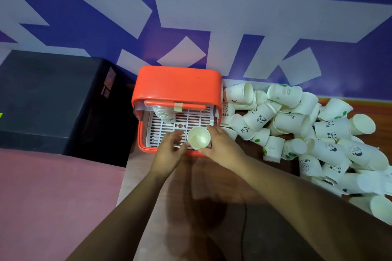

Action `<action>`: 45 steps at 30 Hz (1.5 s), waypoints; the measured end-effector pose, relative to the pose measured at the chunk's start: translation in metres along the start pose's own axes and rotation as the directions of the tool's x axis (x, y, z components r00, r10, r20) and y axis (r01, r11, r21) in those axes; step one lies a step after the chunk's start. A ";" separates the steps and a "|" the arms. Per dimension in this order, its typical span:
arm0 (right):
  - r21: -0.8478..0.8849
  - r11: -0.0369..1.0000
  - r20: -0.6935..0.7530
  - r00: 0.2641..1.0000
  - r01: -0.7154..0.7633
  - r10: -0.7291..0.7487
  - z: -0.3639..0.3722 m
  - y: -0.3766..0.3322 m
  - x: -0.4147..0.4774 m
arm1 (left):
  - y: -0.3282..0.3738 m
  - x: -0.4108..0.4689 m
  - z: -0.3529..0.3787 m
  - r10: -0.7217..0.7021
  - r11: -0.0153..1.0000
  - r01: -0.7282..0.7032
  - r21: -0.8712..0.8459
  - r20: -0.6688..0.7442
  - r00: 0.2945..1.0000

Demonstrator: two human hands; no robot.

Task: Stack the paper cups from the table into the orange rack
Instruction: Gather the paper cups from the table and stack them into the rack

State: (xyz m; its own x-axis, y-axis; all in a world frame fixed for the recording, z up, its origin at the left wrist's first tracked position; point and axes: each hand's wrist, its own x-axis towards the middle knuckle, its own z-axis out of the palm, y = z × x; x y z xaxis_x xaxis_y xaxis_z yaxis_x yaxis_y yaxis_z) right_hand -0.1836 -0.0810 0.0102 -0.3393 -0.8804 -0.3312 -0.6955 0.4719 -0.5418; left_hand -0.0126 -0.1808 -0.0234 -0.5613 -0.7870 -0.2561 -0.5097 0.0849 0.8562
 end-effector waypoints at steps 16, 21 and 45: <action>-0.031 0.927 -0.258 0.899 -0.373 0.353 -0.072 0.153 -0.079 | 0.092 0.010 0.164 0.407 0.785 -0.541 0.301 0.409 0.817; -0.204 0.919 -0.243 0.927 -0.337 0.286 -0.062 0.173 -0.075 | 0.099 0.044 0.211 0.388 0.588 -0.647 0.485 0.533 0.752; 0.492 0.856 -0.304 0.890 -0.159 0.340 -0.132 0.167 -0.097 | 0.106 0.017 0.176 0.442 0.825 -0.529 0.198 0.355 0.824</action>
State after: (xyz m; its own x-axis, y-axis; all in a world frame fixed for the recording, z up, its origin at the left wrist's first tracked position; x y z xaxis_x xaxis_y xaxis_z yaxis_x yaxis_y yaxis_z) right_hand -0.3508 0.0769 0.0533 -0.7308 -0.6376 -0.2439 -0.2301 0.5665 -0.7913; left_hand -0.1907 -0.0773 -0.0162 -0.9190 -0.3940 0.0086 -0.2533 0.6073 0.7530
